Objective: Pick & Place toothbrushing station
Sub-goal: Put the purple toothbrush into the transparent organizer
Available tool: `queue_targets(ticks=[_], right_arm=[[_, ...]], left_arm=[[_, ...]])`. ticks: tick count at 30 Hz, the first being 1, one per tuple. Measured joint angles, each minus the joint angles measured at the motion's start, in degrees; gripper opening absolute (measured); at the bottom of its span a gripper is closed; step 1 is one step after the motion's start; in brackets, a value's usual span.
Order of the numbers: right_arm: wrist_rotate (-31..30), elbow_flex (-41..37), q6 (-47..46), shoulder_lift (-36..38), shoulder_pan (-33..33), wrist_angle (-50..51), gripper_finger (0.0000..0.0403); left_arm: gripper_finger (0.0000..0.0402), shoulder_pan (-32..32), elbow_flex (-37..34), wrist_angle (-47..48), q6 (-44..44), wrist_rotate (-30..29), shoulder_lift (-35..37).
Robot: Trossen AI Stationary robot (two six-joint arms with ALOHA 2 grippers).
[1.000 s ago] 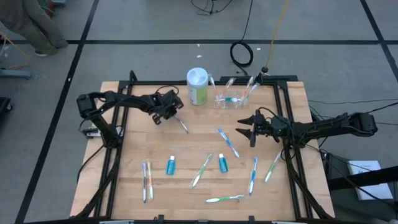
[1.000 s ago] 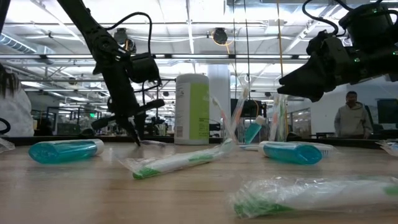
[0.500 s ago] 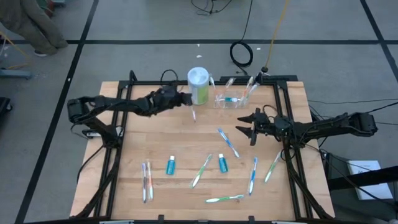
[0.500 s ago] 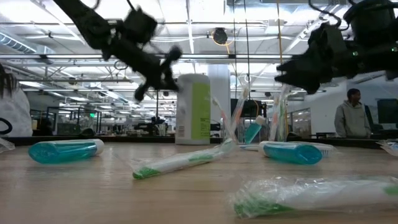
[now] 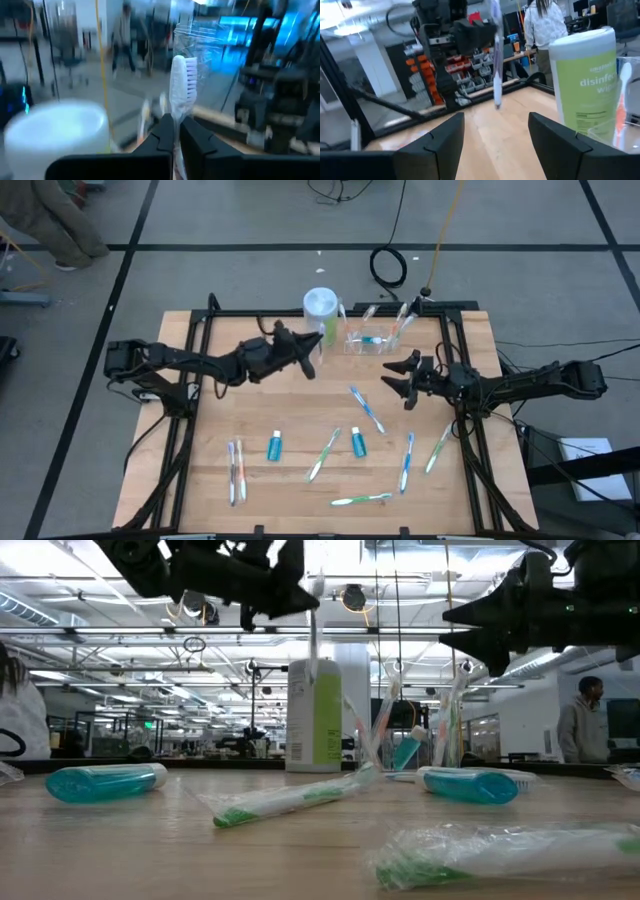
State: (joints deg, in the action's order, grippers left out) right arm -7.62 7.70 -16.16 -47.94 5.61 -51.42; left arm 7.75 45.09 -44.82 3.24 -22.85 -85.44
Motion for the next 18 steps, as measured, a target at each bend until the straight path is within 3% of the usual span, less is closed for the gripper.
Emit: queue_targets(ticks=[6,11,14,18], right_arm=[[-1.4,0.0,-2.2,-0.2,0.0,-0.2,0.0212],[-6.0,0.0,-3.0,-1.5,0.0,-0.2,0.0212],[-6.2,0.0,-2.7,-2.0,0.2,-0.2,0.0212],[-6.2,0.0,-1.6,-2.0,0.8,-1.6,0.0212]], left_arm=[[0.0019,2.5,2.5,-1.3,1.8,13.4,-2.1],[0.0011,2.9,10.5,-2.6,-5.7,13.7,-10.5],[0.0006,3.3,17.6,-3.1,-10.8,11.9,-17.0],[0.0011,3.3,27.4,-2.8,-12.6,-0.8,-26.2]])
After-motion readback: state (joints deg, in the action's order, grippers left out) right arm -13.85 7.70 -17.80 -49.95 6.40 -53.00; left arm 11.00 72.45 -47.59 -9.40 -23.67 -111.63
